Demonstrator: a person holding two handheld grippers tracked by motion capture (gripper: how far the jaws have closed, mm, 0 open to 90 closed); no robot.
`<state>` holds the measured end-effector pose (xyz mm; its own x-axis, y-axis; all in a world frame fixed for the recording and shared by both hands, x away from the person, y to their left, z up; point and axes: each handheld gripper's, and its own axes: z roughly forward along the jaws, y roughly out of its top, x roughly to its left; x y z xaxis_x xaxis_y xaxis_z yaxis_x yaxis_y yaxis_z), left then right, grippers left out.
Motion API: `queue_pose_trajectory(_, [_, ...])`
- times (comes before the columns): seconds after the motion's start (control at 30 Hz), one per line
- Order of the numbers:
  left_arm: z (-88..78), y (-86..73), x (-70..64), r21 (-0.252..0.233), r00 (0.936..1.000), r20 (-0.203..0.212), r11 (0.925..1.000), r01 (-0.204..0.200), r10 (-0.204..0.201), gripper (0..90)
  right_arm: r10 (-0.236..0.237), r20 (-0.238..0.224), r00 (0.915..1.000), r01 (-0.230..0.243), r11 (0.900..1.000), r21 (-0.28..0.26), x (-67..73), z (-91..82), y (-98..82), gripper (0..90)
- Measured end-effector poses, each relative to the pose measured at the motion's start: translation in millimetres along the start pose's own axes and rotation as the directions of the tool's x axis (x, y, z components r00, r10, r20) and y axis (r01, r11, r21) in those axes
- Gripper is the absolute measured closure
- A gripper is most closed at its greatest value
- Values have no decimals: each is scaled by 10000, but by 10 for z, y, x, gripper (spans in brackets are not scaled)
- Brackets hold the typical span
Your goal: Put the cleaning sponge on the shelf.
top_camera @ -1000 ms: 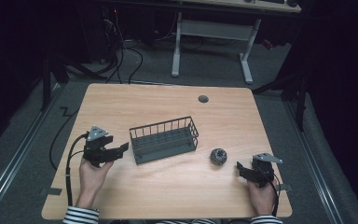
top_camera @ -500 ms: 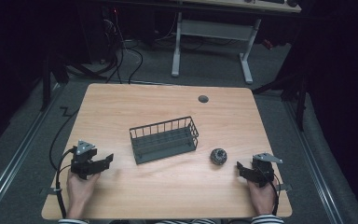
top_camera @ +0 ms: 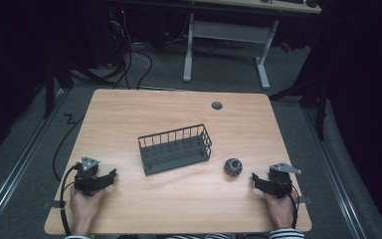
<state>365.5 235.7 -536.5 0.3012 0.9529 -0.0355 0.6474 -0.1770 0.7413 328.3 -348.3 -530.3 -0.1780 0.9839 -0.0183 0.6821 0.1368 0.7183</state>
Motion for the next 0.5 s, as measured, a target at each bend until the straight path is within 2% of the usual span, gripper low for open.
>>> queue_pose_trajectory(0.13, [10, -3, -11, -13, 9997, -225, 9999, -118, 117, 291, -105, -143, 9998, 105, 9999, -27, 2, 3, 2, 265])
queue_pose_trajectory(0.43, [9, -5, -12, 12, 9999, -151, 10000, -79, 79, 268, -172, -713, 9973, 164, 9998, -113, 54, -29, 2, 276])
queue_pose_trajectory(0.5, [11, -5, -15, 19, 9998, -145, 10000, -96, 96, 264, -498, -913, 9946, 480, 9986, -209, 104, -96, 10, 281])
